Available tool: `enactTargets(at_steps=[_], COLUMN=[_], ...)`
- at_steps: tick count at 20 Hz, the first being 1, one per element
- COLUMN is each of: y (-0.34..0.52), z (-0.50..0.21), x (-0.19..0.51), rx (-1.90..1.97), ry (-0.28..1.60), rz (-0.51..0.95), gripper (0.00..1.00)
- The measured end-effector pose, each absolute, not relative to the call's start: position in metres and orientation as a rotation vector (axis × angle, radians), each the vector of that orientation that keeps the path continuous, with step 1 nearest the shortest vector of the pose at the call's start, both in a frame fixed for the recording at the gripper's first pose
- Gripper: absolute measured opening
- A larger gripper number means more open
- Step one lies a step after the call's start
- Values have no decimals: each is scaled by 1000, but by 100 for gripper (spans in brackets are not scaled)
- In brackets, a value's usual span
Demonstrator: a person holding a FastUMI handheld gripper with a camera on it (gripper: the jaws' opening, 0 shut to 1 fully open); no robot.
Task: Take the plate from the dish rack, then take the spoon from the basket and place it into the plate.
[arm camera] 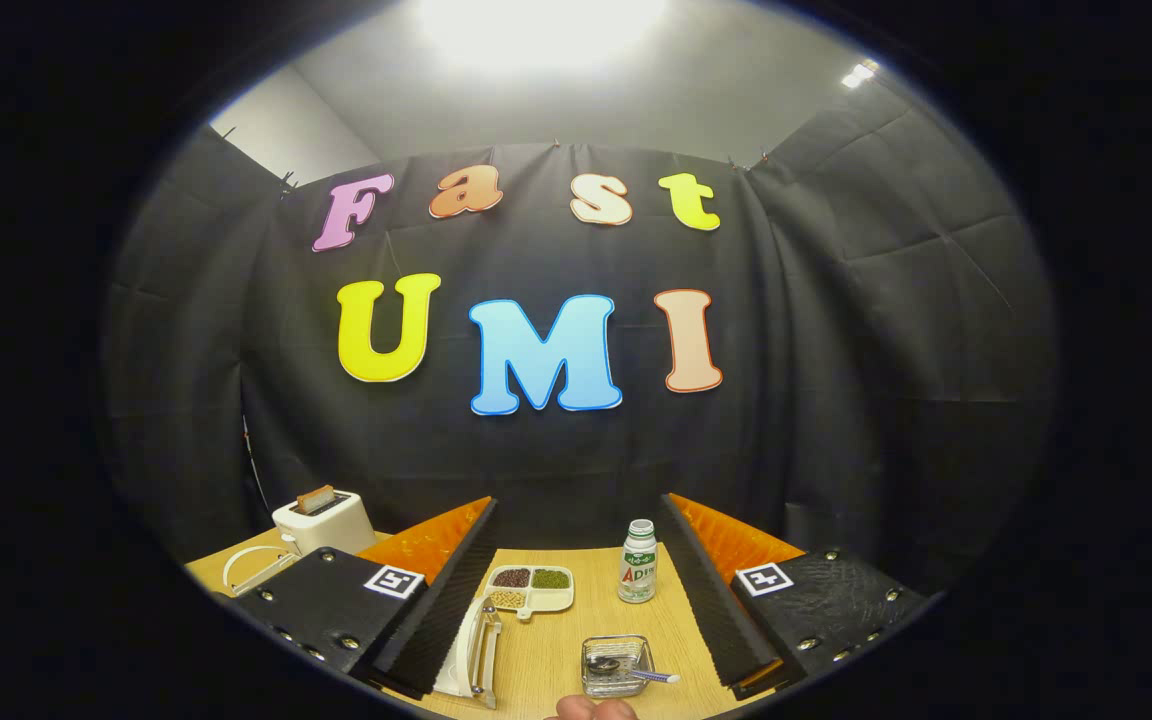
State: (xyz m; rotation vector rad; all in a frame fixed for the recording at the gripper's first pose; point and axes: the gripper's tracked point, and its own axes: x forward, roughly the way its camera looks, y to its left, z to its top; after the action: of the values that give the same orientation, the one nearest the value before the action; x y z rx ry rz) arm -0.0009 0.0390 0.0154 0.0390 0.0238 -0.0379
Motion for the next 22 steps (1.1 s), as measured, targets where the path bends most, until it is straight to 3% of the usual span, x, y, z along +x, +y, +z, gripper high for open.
enactTargets(at_steps=[10, 22], y=[65, 141], z=[13, -65], x=[21, 47], rx=[64, 83], ry=[99, 600], rz=[-23, 113], gripper=[97, 98])
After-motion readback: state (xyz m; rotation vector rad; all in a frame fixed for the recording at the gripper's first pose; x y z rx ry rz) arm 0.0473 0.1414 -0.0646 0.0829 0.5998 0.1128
